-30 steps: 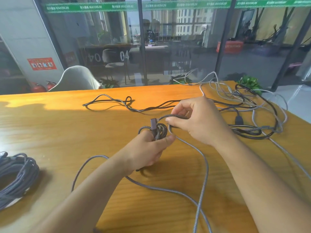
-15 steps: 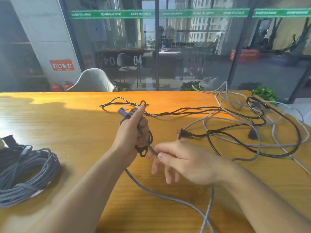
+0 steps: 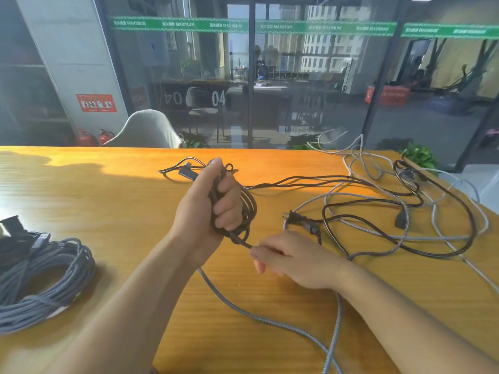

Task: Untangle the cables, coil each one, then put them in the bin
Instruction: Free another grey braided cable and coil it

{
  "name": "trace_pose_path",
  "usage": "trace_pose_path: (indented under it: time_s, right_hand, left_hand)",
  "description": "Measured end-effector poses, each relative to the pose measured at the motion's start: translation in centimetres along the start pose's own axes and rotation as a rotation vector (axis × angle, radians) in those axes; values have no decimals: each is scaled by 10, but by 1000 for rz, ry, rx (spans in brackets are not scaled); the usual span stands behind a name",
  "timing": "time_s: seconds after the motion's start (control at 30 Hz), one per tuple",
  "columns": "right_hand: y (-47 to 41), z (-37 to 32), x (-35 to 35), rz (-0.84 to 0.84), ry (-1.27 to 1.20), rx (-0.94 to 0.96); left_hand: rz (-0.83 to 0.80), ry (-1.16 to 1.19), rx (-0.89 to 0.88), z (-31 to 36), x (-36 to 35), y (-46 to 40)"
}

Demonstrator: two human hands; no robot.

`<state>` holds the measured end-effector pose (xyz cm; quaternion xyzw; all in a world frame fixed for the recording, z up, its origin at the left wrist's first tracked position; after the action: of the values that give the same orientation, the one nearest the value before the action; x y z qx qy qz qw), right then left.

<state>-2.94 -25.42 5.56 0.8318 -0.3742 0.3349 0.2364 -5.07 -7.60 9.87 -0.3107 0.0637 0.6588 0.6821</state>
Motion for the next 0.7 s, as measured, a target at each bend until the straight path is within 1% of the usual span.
trace_pose_path:
  time_s: [0.07, 0.13, 0.23, 0.33, 0.43, 0.5, 0.57, 0.7]
  right_hand:
    - [-3, 8, 13, 43, 22, -16]
    - [-5, 20, 27, 69, -7, -48]
    - [-3, 38, 45, 108, 32, -69]
    - [3, 55, 67, 190, 61, -107]
    - [7, 67, 78, 219, 45, -160]
    - [4, 72, 74, 268, 102, -229]
    - [-1, 73, 72, 374, 183, -312]
    - [-3, 67, 79, 727, 276, -395]
  left_hand:
    - [-28, 0, -18, 9, 2, 0]
    - [-28, 7, -34, 16, 6, -2]
    - [21, 19, -66, 29, 19, -7]
    - [91, 38, -124, 47, 38, -8]
    - [82, 34, -127, 52, 44, -8]
    - [32, 18, -82, 45, 38, -7]
    - [-63, -3, -4, 32, 27, -4]
    - [-311, -70, 191, 4, -6, 7]
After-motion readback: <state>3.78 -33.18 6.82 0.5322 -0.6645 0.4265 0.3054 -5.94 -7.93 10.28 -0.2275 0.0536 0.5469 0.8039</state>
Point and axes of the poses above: each hand's wrist, its own y-axis away from the middle knuckle, its own x-axis out of the back of the hand, z = x × y, the point moved 2 cm from there along -y, towards the middle knuckle, and after that the axes turned 14 degrees about -x, right-handed, at the moved point
